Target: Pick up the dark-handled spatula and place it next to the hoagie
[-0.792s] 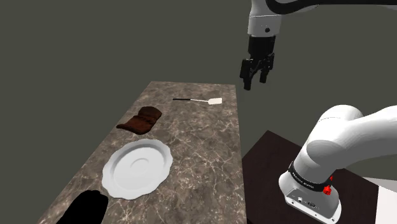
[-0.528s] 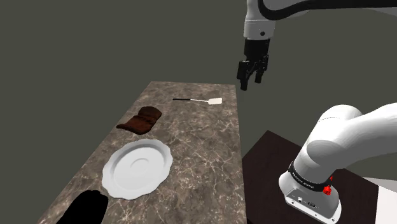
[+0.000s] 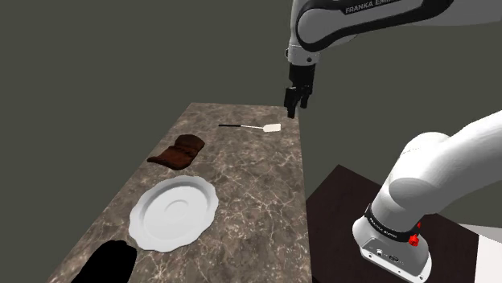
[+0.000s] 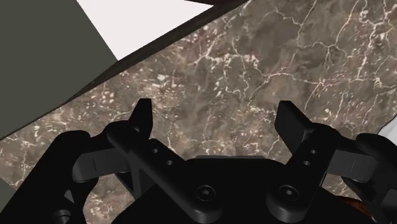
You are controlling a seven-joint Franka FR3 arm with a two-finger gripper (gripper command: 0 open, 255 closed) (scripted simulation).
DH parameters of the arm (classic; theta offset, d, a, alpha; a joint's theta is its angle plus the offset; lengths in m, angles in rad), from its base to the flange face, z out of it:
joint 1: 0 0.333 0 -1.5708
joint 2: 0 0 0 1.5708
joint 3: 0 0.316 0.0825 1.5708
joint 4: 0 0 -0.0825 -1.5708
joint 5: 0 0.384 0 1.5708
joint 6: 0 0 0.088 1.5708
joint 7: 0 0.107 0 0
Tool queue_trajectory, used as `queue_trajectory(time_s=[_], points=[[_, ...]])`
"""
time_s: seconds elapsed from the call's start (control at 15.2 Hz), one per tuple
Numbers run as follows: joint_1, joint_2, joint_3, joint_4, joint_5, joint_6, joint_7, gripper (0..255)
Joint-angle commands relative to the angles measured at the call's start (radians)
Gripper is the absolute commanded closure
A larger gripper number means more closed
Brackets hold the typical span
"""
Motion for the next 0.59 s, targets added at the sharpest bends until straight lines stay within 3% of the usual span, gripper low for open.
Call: queue_trajectory(time_s=[0.0,0.53], points=[[0.007,0.077,-0.019,0.025,-0.010,0.064,-0.061,0],[0.039,0.371,-0.064,0.164,-0.002,0.259,-0.274,0]])
